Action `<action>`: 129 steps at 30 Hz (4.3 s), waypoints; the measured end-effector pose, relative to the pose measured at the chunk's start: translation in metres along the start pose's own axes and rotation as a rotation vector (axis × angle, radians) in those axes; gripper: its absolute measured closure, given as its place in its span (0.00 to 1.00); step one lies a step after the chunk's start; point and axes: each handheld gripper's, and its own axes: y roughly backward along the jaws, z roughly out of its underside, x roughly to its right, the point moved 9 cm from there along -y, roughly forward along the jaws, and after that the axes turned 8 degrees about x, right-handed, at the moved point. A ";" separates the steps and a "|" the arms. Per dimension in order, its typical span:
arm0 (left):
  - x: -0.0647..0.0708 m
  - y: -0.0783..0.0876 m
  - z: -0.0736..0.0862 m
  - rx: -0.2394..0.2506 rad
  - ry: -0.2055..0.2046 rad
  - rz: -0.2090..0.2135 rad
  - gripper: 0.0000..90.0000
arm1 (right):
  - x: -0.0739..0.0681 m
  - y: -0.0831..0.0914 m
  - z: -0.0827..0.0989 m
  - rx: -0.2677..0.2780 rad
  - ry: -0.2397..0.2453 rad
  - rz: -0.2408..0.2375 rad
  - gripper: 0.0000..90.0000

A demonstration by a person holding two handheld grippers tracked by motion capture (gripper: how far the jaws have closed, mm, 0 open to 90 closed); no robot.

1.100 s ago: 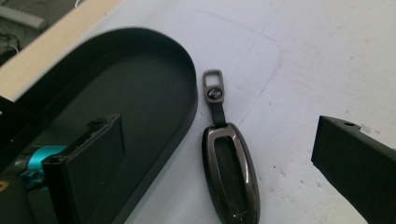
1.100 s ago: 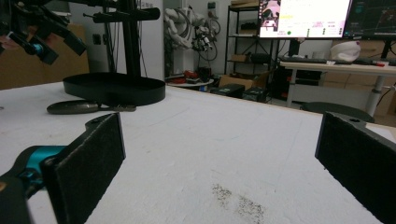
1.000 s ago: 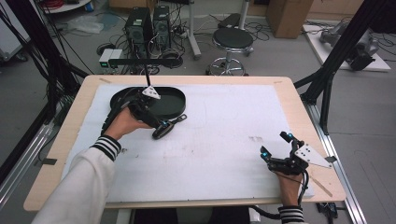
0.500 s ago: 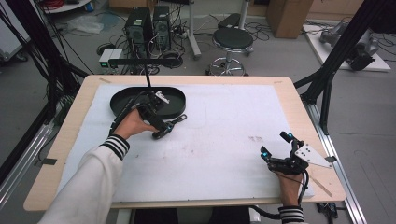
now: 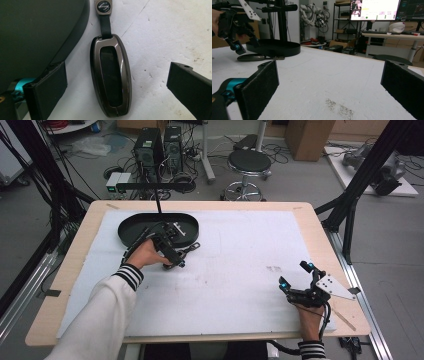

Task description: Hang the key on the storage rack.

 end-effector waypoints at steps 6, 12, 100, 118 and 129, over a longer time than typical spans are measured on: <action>-0.002 -0.004 0.002 -0.022 0.021 -0.003 0.14 | 0.000 0.000 0.000 -0.005 -0.001 0.001 0.01; -0.003 -0.008 0.006 -0.058 0.034 -0.015 0.15 | 0.000 0.000 0.000 -0.005 -0.001 0.001 0.01; -0.031 0.104 -0.019 0.371 0.149 -0.144 0.54 | 0.000 0.000 0.000 0.001 -0.006 -0.001 0.01; -0.068 0.146 -0.021 0.482 0.247 -0.276 0.54 | 0.000 0.000 0.000 0.000 -0.004 0.000 0.01; -0.094 0.170 -0.025 0.517 0.293 -0.337 0.54 | 0.000 0.000 0.000 0.000 -0.003 0.000 0.01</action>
